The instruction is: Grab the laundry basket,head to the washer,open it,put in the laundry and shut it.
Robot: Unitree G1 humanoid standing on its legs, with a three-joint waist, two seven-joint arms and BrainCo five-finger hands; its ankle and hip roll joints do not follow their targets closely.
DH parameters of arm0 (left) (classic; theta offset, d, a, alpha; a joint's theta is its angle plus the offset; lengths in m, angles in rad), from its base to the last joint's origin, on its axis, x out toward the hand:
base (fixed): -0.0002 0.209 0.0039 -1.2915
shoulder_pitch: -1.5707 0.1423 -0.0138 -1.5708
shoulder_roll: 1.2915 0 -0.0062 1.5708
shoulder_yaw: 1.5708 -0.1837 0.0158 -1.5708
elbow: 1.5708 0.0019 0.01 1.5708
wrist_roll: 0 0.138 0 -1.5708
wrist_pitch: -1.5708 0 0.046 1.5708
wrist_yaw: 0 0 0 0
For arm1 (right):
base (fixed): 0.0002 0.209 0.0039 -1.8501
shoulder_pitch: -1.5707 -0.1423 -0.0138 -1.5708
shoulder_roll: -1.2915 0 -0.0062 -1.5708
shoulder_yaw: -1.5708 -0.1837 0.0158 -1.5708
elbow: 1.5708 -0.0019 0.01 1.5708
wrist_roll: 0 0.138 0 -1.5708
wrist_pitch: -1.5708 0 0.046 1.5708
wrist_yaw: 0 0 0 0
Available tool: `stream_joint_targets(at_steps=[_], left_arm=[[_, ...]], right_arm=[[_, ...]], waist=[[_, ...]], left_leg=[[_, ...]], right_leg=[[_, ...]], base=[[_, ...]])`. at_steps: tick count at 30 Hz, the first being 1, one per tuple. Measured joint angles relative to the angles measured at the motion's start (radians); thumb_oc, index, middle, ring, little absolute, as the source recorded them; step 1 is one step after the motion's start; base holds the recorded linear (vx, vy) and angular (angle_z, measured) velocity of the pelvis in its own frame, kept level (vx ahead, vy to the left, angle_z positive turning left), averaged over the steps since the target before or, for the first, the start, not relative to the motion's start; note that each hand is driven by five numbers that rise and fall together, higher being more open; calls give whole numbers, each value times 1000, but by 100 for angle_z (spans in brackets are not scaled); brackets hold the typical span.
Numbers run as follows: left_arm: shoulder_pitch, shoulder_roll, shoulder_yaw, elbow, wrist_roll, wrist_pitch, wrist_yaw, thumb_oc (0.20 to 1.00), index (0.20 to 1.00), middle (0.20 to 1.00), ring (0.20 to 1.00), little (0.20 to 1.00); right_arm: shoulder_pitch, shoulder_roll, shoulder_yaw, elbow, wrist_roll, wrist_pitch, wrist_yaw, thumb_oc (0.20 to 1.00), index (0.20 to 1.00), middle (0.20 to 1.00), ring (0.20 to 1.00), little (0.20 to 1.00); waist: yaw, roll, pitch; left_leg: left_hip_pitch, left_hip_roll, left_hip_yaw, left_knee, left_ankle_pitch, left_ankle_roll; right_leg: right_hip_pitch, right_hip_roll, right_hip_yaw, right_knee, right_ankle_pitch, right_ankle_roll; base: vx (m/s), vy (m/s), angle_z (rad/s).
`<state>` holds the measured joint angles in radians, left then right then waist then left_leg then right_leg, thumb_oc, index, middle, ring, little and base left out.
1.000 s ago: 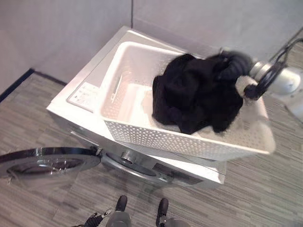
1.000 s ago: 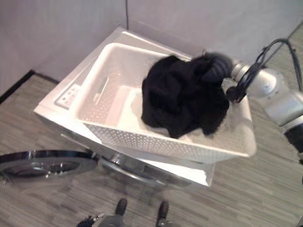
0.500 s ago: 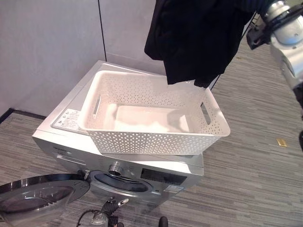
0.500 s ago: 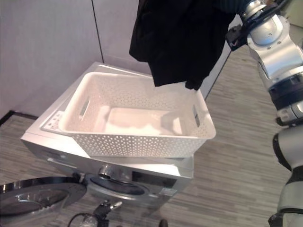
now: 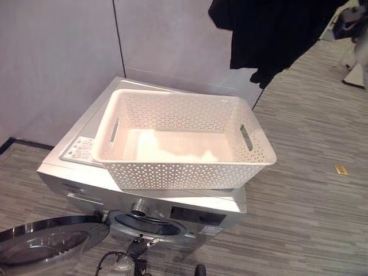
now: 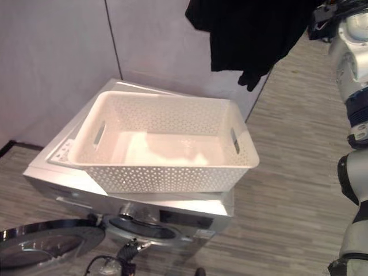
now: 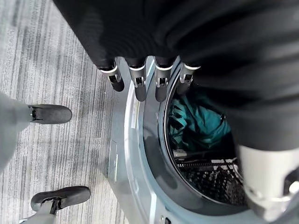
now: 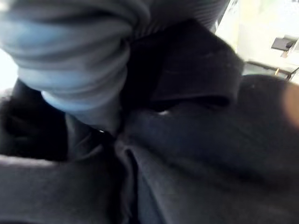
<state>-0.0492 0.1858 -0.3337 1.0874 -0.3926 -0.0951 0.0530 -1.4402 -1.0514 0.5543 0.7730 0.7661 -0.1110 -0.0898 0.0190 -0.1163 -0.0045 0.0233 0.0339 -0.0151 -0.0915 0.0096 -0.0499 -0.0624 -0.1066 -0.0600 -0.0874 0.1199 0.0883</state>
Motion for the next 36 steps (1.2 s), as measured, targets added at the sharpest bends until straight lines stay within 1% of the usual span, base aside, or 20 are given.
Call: stream_joint_targets(at_steps=[3,6,8,9,10,13,14,15,16,17,18,19,20,22,23,25,28,30,33,36], left_arm=[[32,0,13,1,1,0,-14,1000,1000,1000,1000,1000],[71,1,48,22,0,2,-18,1000,1000,1000,1000,1000],[93,-10,139,31,0,-5,-18,1000,1000,1000,1000,1000],[98,-11,161,34,-2,-5,-15,1000,1000,1000,1000,1000],[127,-2,207,36,-27,-5,-16,1000,1000,1000,1000,1000],[128,8,224,34,-31,-2,-12,1000,1000,1000,1000,1000],[131,9,237,35,-31,-2,-11,1000,1000,1000,1000,1000],[134,4,243,31,-31,-4,-11,1000,1000,1000,1000,1000],[135,-3,240,29,-31,-4,-10,1000,1000,1000,1000,1000],[138,2,240,28,-31,-4,-10,1000,1000,1000,1000,1000],[139,27,239,22,-31,-4,-9,1000,1000,1000,1000,1000],[139,52,241,22,-31,-4,-10,1000,1000,1000,1000,1000],[142,57,244,22,-32,-1,-9,1000,1000,1000,1000,1000],[148,24,224,19,-31,2,-17,1000,1000,1000,1000,1000],[151,15,208,-4,-31,3,-19,1000,1000,1000,1000,1000],[153,21,191,-56,-30,2,-25,1000,1000,1000,1000,1000],[125,22,130,-109,-28,1,-29,1000,1000,1000,1000,1000],[77,64,20,-245,-19,2,-25,1000,1000,1000,1000,1000],[-22,76,-45,-349,11,-8,-23,1000,1000,1000,1000,1000],[-84,169,-73,-573,20,-37,0,1000,1000,1000,1000,1000]], right_arm=[[112,-76,-156,-24,8,-29,-17,200,200,200,200,200],[266,-94,-259,-56,6,-42,-39,200,200,200,200,200],[559,-75,-516,-211,1,-71,-45,200,200,200,200,200],[661,-56,-575,-261,-2,-83,-54,200,200,200,200,200],[823,2,-613,-295,-39,-79,-67,200,200,200,200,200],[942,74,-603,-296,-81,-26,-80,200,200,200,200,200],[1012,106,-601,-294,-118,-12,-79,200,200,200,200,200],[1043,125,-599,-294,-128,-6,-78,200,200,200,200,200],[1059,141,-567,-294,-149,24,-68,200,200,200,200,200],[1066,150,-559,-297,-159,28,-53,200,200,200,200,200],[1076,184,-552,-301,-162,28,-35,200,200,200,200,200],[1076,218,-551,-305,-162,28,-30,200,200,200,200,200],[1074,251,-552,-311,-162,27,-21,200,200,200,200,200],[1076,340,-531,-311,-161,27,-13,200,200,200,200,200],[1077,363,-500,-317,-160,27,-8,200,200,200,200,200],[1094,385,-413,-356,-157,34,31,200,200,200,200,200],[1118,393,-389,-396,-152,39,60,200,200,200,200,200],[1120,380,-346,-453,-151,38,72,200,200,200,200,200],[1113,369,-342,-487,-151,34,77,200,200,200,200,200],[1022,367,-276,-489,-150,24,81,200,200,200,200,200]], waist=[[-7,11,3],[-22,32,8],[-31,33,5],[-37,29,5],[-38,46,28],[-51,61,81],[-56,105,94],[-49,126,99],[-34,164,103],[-25,170,107],[-14,143,116],[-1,106,116],[11,90,121],[21,103,116],[25,107,113],[33,107,112],[49,117,109],[50,125,131],[50,160,185],[61,151,258]], left_leg=[[22,-4,3,-1,-6,9],[31,-17,26,-3,-13,19],[29,-24,29,-1,-9,20],[29,-25,35,-1,-8,22],[27,-39,80,0,-8,32],[24,-52,115,-1,-10,56],[21,-35,120,-3,8,74],[12,-12,125,-5,11,71],[4,26,135,-4,13,61],[1,38,136,2,21,52],[-6,42,131,5,26,40],[-8,29,135,5,29,31],[-8,33,134,4,38,20],[-2,83,135,1,48,16],[1,99,139,3,57,3],[-15,120,136,21,57,-2],[-59,132,121,60,64,-15],[-162,145,70,118,91,-46],[-206,153,42,100,133,-72],[-270,159,-89,76,237,-193]], right_leg=[[21,-6,1,0,-2,4],[23,-14,22,0,-2,14],[14,-18,29,0,8,18],[11,-18,32,0,11,23],[-14,-25,75,1,38,42],[-28,-40,80,-1,57,53],[-32,-54,17,28,-18,41],[-62,-46,-13,104,-37,33],[-93,-44,-36,240,-60,31],[-94,-54,-36,301,-105,49],[-48,-88,-35,334,-157,80],[-6,-98,-15,270,-181,96],[28,-86,-21,205,-193,78],[78,-37,-32,105,-150,47],[95,-24,-33,72,-137,38],[119,7,-36,16,-108,20],[110,23,-40,0,-97,13],[52,39,-83,24,-99,5],[30,57,-130,17,-88,-4],[-106,50,-115,135,-119,-36]], base=[[-35,88,-3],[-90,96,-16],[-149,26,-9],[-234,11,-47],[-163,5,-66],[-150,-16,-44],[-133,-37,-6],[-124,-69,-18],[-117,-86,-29],[-119,-120,-21],[-72,-86,-11],[-66,-114,-10],[-46,-97,-17],[-120,-214,-12],[-125,-215,-12],[-148,-204,0],[-319,-262,16],[-390,-186,50],[-418,-82,54],[-272,25,-6]])
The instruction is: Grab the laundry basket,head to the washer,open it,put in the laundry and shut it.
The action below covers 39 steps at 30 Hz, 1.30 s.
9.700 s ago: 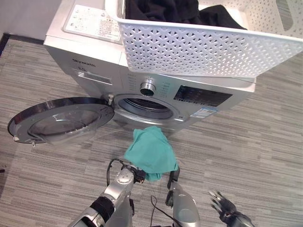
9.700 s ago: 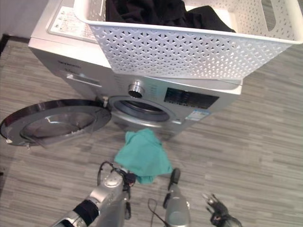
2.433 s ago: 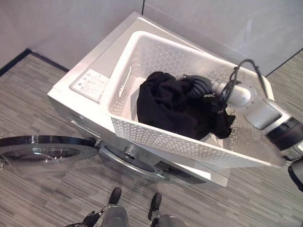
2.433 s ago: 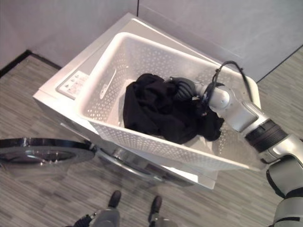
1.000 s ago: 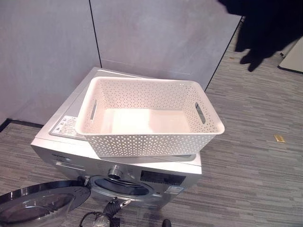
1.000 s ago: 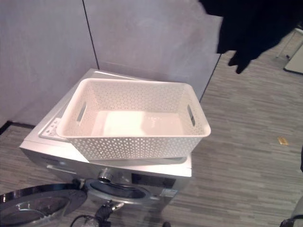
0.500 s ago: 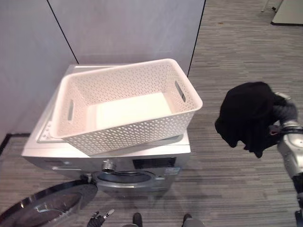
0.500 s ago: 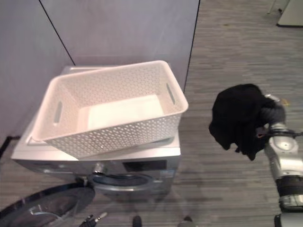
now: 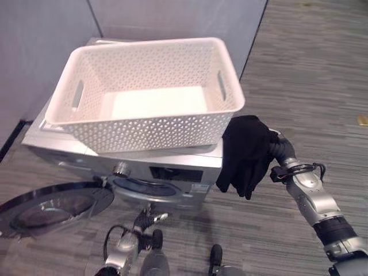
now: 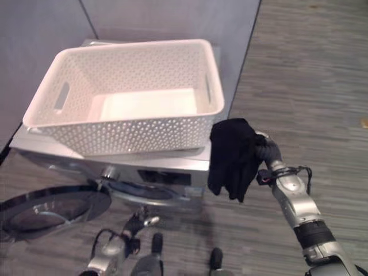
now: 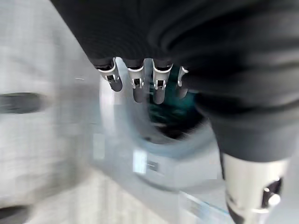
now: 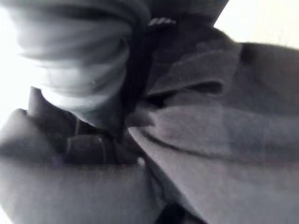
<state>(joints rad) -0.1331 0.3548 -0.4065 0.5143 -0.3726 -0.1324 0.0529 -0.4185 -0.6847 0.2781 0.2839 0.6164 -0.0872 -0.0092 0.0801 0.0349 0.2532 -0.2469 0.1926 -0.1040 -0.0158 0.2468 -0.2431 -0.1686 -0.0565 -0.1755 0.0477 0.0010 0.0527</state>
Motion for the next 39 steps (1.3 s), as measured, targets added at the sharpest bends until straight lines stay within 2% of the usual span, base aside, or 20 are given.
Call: stream_joint_targets(at_steps=[1,2,3,4,5,7,8,9,10,12,14,17,19,22,25,27,30,33,37,39], left_arm=[[-29,47,-2,-77,2,-4,2,1000,1000,1000,1000,1000],[-55,88,-4,-135,11,-11,0,1000,1000,1000,1000,1000],[-91,145,-8,-181,29,-26,-20,1000,1000,1000,1000,1000],[-71,177,-7,-200,28,-23,-27,1000,1000,1000,1000,1000],[-55,179,-2,-201,26,-31,-36,1000,1000,1000,1000,1000],[-43,184,-7,-246,19,-35,-62,1000,1000,1000,1000,1000],[-55,198,-25,-278,17,-39,-78,1000,1000,1000,1000,1000],[-61,260,-80,-355,-6,-39,-110,1000,1000,1000,1000,1000],[-58,292,-100,-401,-18,-40,-130,1000,1000,1000,1000,1000],[-55,341,-115,-463,-61,-43,-177,1000,1000,1000,1000,1000],[-55,408,-142,-509,-93,-45,-206,1000,1000,1000,1000,1000],[-94,460,-207,-505,-99,-47,-241,1000,1000,1000,1000,1000],[-84,455,-209,-493,-88,-46,-258,1000,1000,1000,1000,1000],[-62,454,-212,-482,-61,-46,-269,1000,1000,1000,1000,1000],[-90,448,-245,-481,-12,-44,-273,1000,1000,1000,1000,1000],[-136,415,-298,-479,14,-40,-273,1000,1000,1000,1000,1000],[-154,329,-275,-452,25,-38,-224,1000,1000,1000,1000,1000],[-242,303,-276,-383,43,-38,-186,1000,1000,1000,1000,1000],[-282,251,-283,-322,80,-38,-162,1000,1000,1000,1000,1000],[-272,169,-263,-287,119,-38,-120,1000,1000,1000,1000,1000]], right_arm=[[-35,0,16,-9,7,-1,12,200,200,200,200,200],[-49,2,19,-16,23,-6,17,200,200,200,200,200],[-17,34,3,-43,43,-6,17,200,200,200,200,200],[8,41,19,-72,49,-7,20,200,200,200,200,200],[34,26,29,-93,60,-10,36,200,200,200,200,200],[106,19,7,-125,80,-21,40,200,200,200,200,200],[167,32,-9,-135,88,-25,42,200,200,200,200,200],[237,62,21,-133,105,-23,58,200,200,200,200,200],[265,78,43,-133,116,-19,66,200,200,200,200,200],[305,91,124,-134,118,1,120,200,200,200,200,200],[314,99,180,-148,120,15,161,200,200,200,200,200],[362,124,200,-160,155,25,228,200,200,200,200,200],[414,108,192,-174,156,27,253,200,200,200,200,200],[488,-3,192,-202,155,52,282,200,200,200,200,200],[450,-29,216,-189,151,73,279,200,200,200,200,200],[307,-2,281,-188,145,74,279,200,200,200,200,200],[90,123,341,-175,144,71,244,200,200,200,200,200],[38,180,324,-134,144,61,184,200,200,200,200,200],[35,202,318,-119,144,55,138,200,200,200,200,200],[44,210,314,-116,135,37,99,200,200,200,200,200]], waist=[[8,-12,21],[8,-20,40],[-8,-41,69],[-24,-37,72],[-56,-3,72],[-85,33,87],[-87,24,94],[-69,-7,110],[-60,-19,111],[-59,-23,111],[-55,-25,111],[-66,-28,112],[-86,-33,112],[-98,-48,107],[-108,-50,106],[-106,-52,108],[-74,-49,179],[-43,-33,239],[-30,-32,250],[-15,-28,253]], left_leg=[[-20,-2,-74,-45,63,-4],[-26,-2,-124,-78,94,32],[-28,-15,-116,34,-67,57],[3,2,-69,49,-110,108],[49,24,-59,31,-135,111],[75,30,1,-15,-181,91],[81,15,13,-33,-176,80],[90,-19,25,-28,-178,83],[90,-32,35,-22,-183,91],[106,-53,48,-23,-191,104],[118,-52,64,-22,-195,109],[139,-49,98,-27,-197,110],[155,-49,110,-28,-200,110],[181,-46,146,-28,-212,109],[174,-40,151,-29,-211,108],[148,-47,157,-29,-209,107],[99,-50,161,-20,-194,102],[65,-46,122,-21,-176,92],[22,-48,90,-3,-173,91],[5,-55,60,-2,-173,90]], right_leg=[[-61,-17,13,49,0,-11],[-98,-34,8,73,11,-25],[-106,-71,19,59,52,-18],[-105,-68,30,62,36,1],[-106,-65,31,81,27,21],[-99,-74,16,89,35,51],[-97,-94,9,86,43,63],[-94,-124,26,81,53,78],[-97,-137,36,80,55,82],[-84,-154,50,66,67,93],[-84,-153,63,67,66,95],[-86,-146,90,64,72,98],[-77,-145,99,62,73,99],[-73,-136,139,46,85,102],[-75,-127,142,23,104,98],[-97,-132,151,5,123,100],[-146,-133,162,5,140,98],[-153,-132,131,2,147,93],[-162,-140,94,2,143,95],[-159,-151,68,2,135,101]], base=[[-142,97,-23],[-72,114,-21],[-59,157,-13],[-4,138,-5],[2,141,11],[-20,158,28],[-1,166,18],[8,168,3],[14,153,-11],[4,147,-15],[-7,129,-24],[10,80,-27],[20,51,-20],[-5,36,-38],[-71,55,-11],[-87,26,-11],[-99,-5,-3],[-49,-36,27],[-14,-52,30],[5,-53,35]])
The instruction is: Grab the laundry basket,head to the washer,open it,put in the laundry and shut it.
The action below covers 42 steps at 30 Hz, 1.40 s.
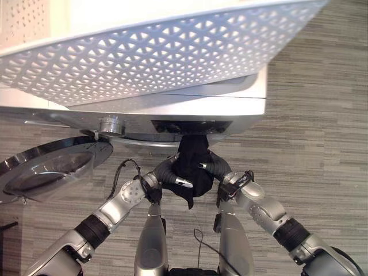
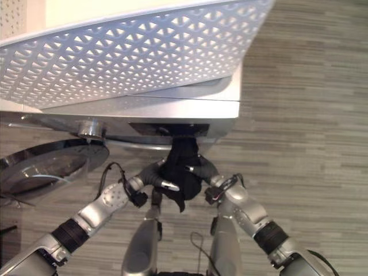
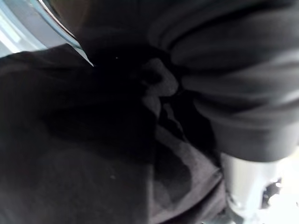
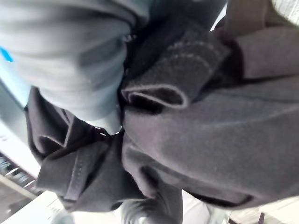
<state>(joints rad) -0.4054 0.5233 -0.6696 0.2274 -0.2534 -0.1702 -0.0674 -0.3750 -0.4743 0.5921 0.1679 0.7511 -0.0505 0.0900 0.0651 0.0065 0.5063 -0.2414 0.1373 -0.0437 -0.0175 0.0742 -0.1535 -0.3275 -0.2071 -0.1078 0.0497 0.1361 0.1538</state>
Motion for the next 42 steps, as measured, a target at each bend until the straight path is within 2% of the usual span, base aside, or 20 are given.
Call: stream_joint_targets(at_steps=[2,4,5,9,10,11,12,13,23,28,30,31,34,35,36,37,39,40,42], left_arm=[[3,-26,-3,17,16,0,20,1000,1000,1000,1000,1000],[4,-104,40,71,41,0,66,1000,1000,1000,1000,1000],[-8,-137,38,85,41,0,93,200,200,200,200,200],[-22,-131,30,99,41,0,128,200,200,200,200,200],[-26,-137,33,108,41,0,137,200,200,200,200,200],[-28,-138,35,114,41,0,143,200,200,200,200,200],[-31,-146,35,123,41,-1,160,200,200,200,200,200],[-32,-153,38,138,42,-1,171,200,200,200,200,200],[36,-147,75,157,64,-2,213,200,200,200,200,200],[100,-211,144,250,44,-5,216,200,200,200,200,200],[144,-260,210,416,-72,0,219,200,200,200,200,200],[146,-267,215,446,-96,3,220,200,200,200,200,200],[116,-315,315,601,-192,0,239,200,200,200,200,200],[113,-316,318,607,-218,-1,248,200,200,200,200,200],[79,-302,344,630,-259,-4,256,200,200,200,200,200],[63,-310,355,661,-269,-9,259,200,200,200,200,200],[3,-307,391,691,-304,-14,268,200,200,200,200,200],[-45,-292,427,707,-339,-25,280,200,200,200,200,200],[-112,-284,460,734,-369,-38,291,200,200,200,200,200]], right_arm=[[3,3,-1,0,-12,-9,-11,200,200,200,200,200],[1,47,-16,0,-19,-17,-46,200,200,200,200,200],[-1,57,-21,2,-19,-17,-62,200,200,200,200,200],[-25,73,-18,15,-29,-17,-91,200,200,200,200,200],[-26,76,-17,16,-30,-18,-97,354,354,354,354,354],[-28,79,-17,17,-31,-18,-106,561,561,561,561,561],[-33,82,-14,20,-36,-19,-115,834,834,834,834,834],[-39,82,-10,24,-41,-19,-124,1000,1000,1000,1000,1000],[-16,84,10,36,-59,-57,-118,1000,1000,1000,1000,1000],[83,90,-34,39,-34,-71,-59,1000,1000,1000,1000,1000],[170,74,-87,55,13,-98,-21,1000,1000,1000,1000,1000],[192,71,-89,62,20,-101,-16,1000,1000,1000,1000,1000],[252,64,-123,166,21,-100,31,1000,1000,1000,1000,1000],[270,62,-128,186,21,-101,44,1000,1000,1000,1000,1000],[318,65,-152,279,20,-107,69,1000,1000,1000,1000,1000],[327,69,-159,317,20,-107,75,1000,1000,1000,1000,1000],[363,70,-182,425,18,-94,67,1000,1000,1000,1000,1000],[355,112,-239,552,15,-100,62,1000,1000,1000,1000,1000],[337,137,-278,658,15,-96,35,1000,1000,1000,1000,1000]], waist=[[8,-2,3],[12,1,4],[20,0,5],[33,0,5],[33,0,5],[34,0,5],[34,0,5],[32,0,5],[32,-4,6],[28,-12,10],[5,-39,12],[-4,-48,12],[-33,-83,17],[-36,-90,16],[-56,-117,19],[-53,-123,17],[-76,-145,16],[-83,-164,15],[-99,-173,15]], left_leg=[[-7,-3,-11,5,0,0],[-26,-4,-37,13,0,0],[-40,-6,-49,14,1,-2],[-61,-7,-52,16,2,-3],[-65,-8,-52,16,3,-3],[-67,-7,-53,16,3,-3],[-69,-7,-53,16,4,-4],[-70,-7,-53,16,4,-4],[-74,-7,-53,13,3,-3],[-79,-6,-52,13,1,-1],[-100,-5,-50,13,1,-1],[-104,-5,-49,13,1,-1],[-119,-4,-46,13,1,-1],[-122,-3,-44,13,1,-1],[-130,1,-40,12,1,-1],[-133,1,-41,12,1,-1],[-143,1,-38,12,1,-1],[-152,2,-29,12,1,-1],[-167,1,-27,12,1,-2]], right_leg=[[8,-4,-16,0,-4,1],[12,-7,-40,-3,-9,-2],[7,-8,-47,-5,-10,-3],[-12,-8,-47,-4,-8,-4],[-15,-8,-48,-5,-8,-4],[-17,-8,-48,-5,-8,-4],[-20,-8,-51,-5,-7,-4],[-20,-8,-53,-5,-6,-4],[-21,-7,-57,-12,-5,-4],[-25,-7,-57,-16,-5,-4],[-43,-6,-56,-20,-2,-4],[-51,-6,-55,-20,-1,-4],[-66,-4,-53,-23,2,-3],[-69,-3,-52,-23,3,-4],[-79,1,-52,-24,5,-4],[-81,1,-52,-27,5,-5],[-86,2,-50,-41,14,-4],[-98,3,-41,-47,21,-5],[-102,4,-41,-73,37,-2]], base=[[5,-33,26],[13,-18,32],[16,-10,27],[2,-2,3],[0,0,0],[0,0,0],[0,0,0],[0,0,0],[0,0,0],[0,0,0],[0,0,0],[-18,6,-3],[-1,-9,-1],[5,-27,-4],[0,-32,-6],[-4,-18,-4],[-7,-7,-5],[-21,-15,-10],[-12,-14,-6]])
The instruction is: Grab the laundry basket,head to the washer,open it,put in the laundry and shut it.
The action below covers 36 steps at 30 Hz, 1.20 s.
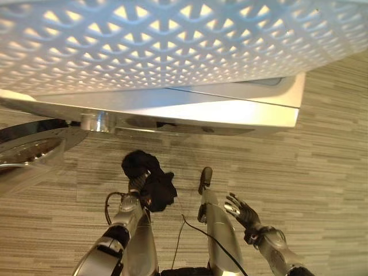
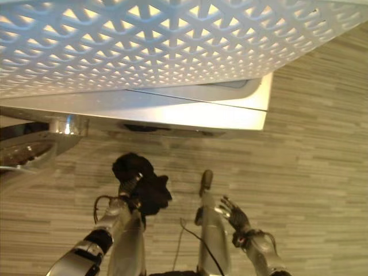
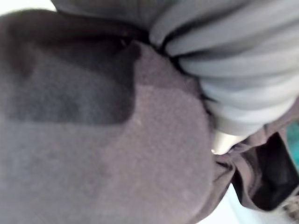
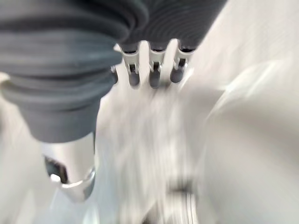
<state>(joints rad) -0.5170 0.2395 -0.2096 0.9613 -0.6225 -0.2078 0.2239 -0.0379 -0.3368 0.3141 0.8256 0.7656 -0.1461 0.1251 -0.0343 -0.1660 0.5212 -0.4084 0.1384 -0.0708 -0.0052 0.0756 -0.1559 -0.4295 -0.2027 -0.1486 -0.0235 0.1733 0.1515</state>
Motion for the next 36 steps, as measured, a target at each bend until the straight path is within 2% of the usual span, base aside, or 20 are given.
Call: stream_joint_targets(at_steps=[3,10,15,16,20,22,23,24,29,31,32,34,35,36], left_arm=[[-157,61,44,62,-36,-22,27,200,200,200,200,200],[-410,212,46,122,-49,-31,62,200,200,200,200,200],[-551,359,118,120,-140,-45,87,200,200,200,200,200],[-557,365,119,120,-160,-62,98,200,200,200,200,200],[-584,341,108,123,-205,-62,110,200,200,200,200,200],[-601,333,110,124,-270,-69,119,200,200,200,200,200],[-610,330,110,124,-292,-75,122,420,420,420,420,420],[-628,308,116,107,-368,-99,128,1000,1000,1000,1000,1000],[-628,294,144,55,-517,-157,124,1000,1000,1000,1000,1000],[-653,344,64,144,-495,-128,107,1000,1000,1000,1000,1000],[-655,363,34,164,-465,-108,100,1000,1000,1000,1000,1000],[-680,423,-112,253,-340,-57,65,1000,1000,1000,1000,1000],[-702,487,-257,298,-129,-2,25,1000,1000,1000,1000,1000],[-704,488,-270,303,-68,12,12,1000,1000,1000,1000,1000]], right_arm=[[-15,4,-7,70,-35,1,-16,1000,1000,1000,1000,1000],[-57,2,65,-46,-35,-5,-15,1000,1000,1000,1000,1000],[-83,0,84,-133,-27,-11,-10,1000,1000,1000,1000,1000],[-86,-2,89,-137,-25,-11,-9,1000,1000,1000,1000,1000],[-95,-21,90,-133,-26,-7,-4,1000,1000,1000,1000,1000],[-99,-27,91,-134,-26,-6,-1,1000,1000,1000,1000,1000],[-104,-29,91,-134,-26,-5,0,1000,1000,1000,1000,1000],[-110,-35,86,-134,-24,-5,1,1000,1000,1000,1000,1000],[-118,-36,87,-139,-20,-1,4,1000,1000,1000,1000,1000],[-122,-46,88,-139,-19,6,10,1000,1000,1000,1000,1000],[-124,-55,88,-140,-16,9,10,1000,1000,1000,1000,1000],[-125,-78,85,-140,-15,15,13,1000,1000,1000,1000,1000],[-125,-105,72,-134,-16,19,24,1000,1000,1000,1000,1000],[-126,-109,60,-131,-16,23,29,1000,1000,1000,1000,1000]], waist=[[-25,-4,-2],[-65,-4,-2],[-92,-8,-4],[-93,-8,-4],[-94,-12,-7],[-93,-16,-10],[-93,-19,-12],[-89,-24,-15],[-95,-32,-21],[-101,-34,-22],[-105,-34,-22],[-109,-34,-22],[-114,-34,-22],[-113,-34,-22]], left_leg=[[-30,6,2,0,4,-6],[-56,28,5,-1,7,-12],[-90,32,21,1,10,-17],[-90,33,24,1,10,-17],[-101,33,25,2,11,-17],[-105,32,25,2,11,-18],[-111,32,25,2,13,-19],[-130,31,22,3,19,-24],[-148,28,16,3,28,-23],[-145,28,22,4,28,-23],[-142,28,25,4,28,-23],[-140,27,29,5,28,-23],[-144,27,32,11,28,-23],[-149,28,31,14,28,-23]], right_leg=[[-20,8,2,-30,23,-5],[-48,31,3,-35,33,-15],[-92,36,15,-36,44,-24],[-95,37,19,-36,44,-24],[-105,37,24,-35,49,-25],[-109,37,26,-35,49,-25],[-115,37,26,-35,51,-24],[-131,36,26,-35,56,-22],[-147,34,28,-35,62,-20],[-147,33,32,-35,65,-20],[-148,33,34,-35,66,-21],[-148,33,39,-35,68,-21],[-152,34,43,-35,70,-22],[-156,34,44,-35,70,-22]], base=[[-6,-9,-5],[8,3,-5],[15,5,-6],[30,19,-12],[17,10,-1],[37,7,0],[33,-2,3],[26,-1,8],[14,16,2],[-10,51,-6],[-22,41,-9],[-21,26,-8],[-15,11,-4],[0,0,0]])
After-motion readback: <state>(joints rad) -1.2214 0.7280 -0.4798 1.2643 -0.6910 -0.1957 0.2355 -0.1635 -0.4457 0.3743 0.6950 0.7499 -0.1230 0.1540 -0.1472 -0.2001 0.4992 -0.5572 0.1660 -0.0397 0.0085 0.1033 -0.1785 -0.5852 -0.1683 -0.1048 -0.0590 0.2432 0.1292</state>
